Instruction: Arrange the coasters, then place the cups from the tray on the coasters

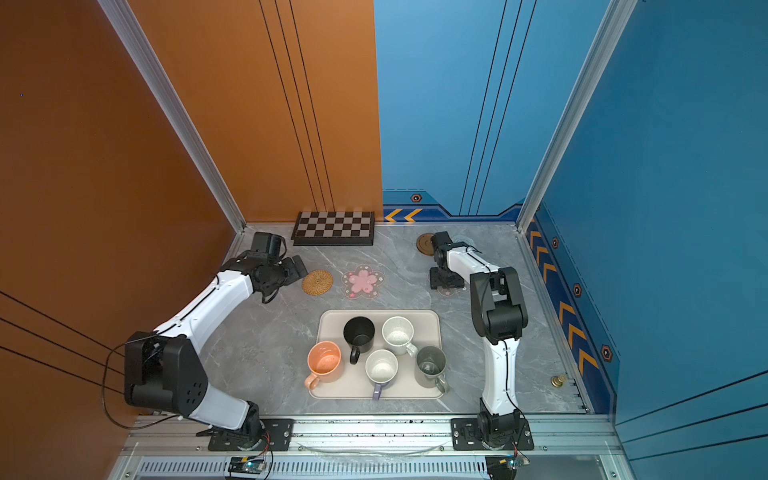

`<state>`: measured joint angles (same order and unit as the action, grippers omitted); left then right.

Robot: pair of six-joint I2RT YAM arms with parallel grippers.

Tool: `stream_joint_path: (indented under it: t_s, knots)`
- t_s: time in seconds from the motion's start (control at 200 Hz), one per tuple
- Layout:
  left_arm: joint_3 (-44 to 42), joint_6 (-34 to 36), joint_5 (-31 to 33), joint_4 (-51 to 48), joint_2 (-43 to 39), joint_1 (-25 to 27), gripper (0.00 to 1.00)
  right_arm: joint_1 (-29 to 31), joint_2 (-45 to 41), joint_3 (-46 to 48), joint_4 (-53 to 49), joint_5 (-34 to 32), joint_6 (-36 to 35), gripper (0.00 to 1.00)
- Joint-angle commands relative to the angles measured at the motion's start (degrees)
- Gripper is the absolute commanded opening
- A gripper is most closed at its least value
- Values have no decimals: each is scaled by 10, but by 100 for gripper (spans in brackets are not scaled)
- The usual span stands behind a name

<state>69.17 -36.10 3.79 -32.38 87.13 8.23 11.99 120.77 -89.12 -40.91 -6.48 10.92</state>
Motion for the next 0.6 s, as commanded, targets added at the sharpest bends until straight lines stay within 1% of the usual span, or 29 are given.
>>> stream_joint_path:
  t_s: [0.0,0.05,0.065,0.105,0.235,0.345,0.375,0.475,0.596]
  knots:
    - [14,-4,8,-2,11,11,98,-2,-15,16,-32,7,-6,67]
    - [18,-3,10,-2,16,17,98,-2,-16,10,-33,10,-12,68]
    - [20,-2,11,-2,19,20,98,-3,-32,8,-33,10,-13,68]
    - [26,-1,11,-2,25,26,98,-4,-40,2,-33,13,-18,68]
    - [46,1,14,-2,44,48,98,-6,-41,-26,-31,19,-33,70]
    - [55,1,19,-2,53,63,98,-9,-23,-66,-31,29,-33,70]
    - [56,0,20,-2,55,66,98,-9,-1,-78,-31,30,-31,70]
    - [61,-1,23,-1,60,76,98,-10,29,-117,-31,32,-25,70]
    - [74,32,27,15,76,101,98,-11,63,-168,-31,31,-20,70]
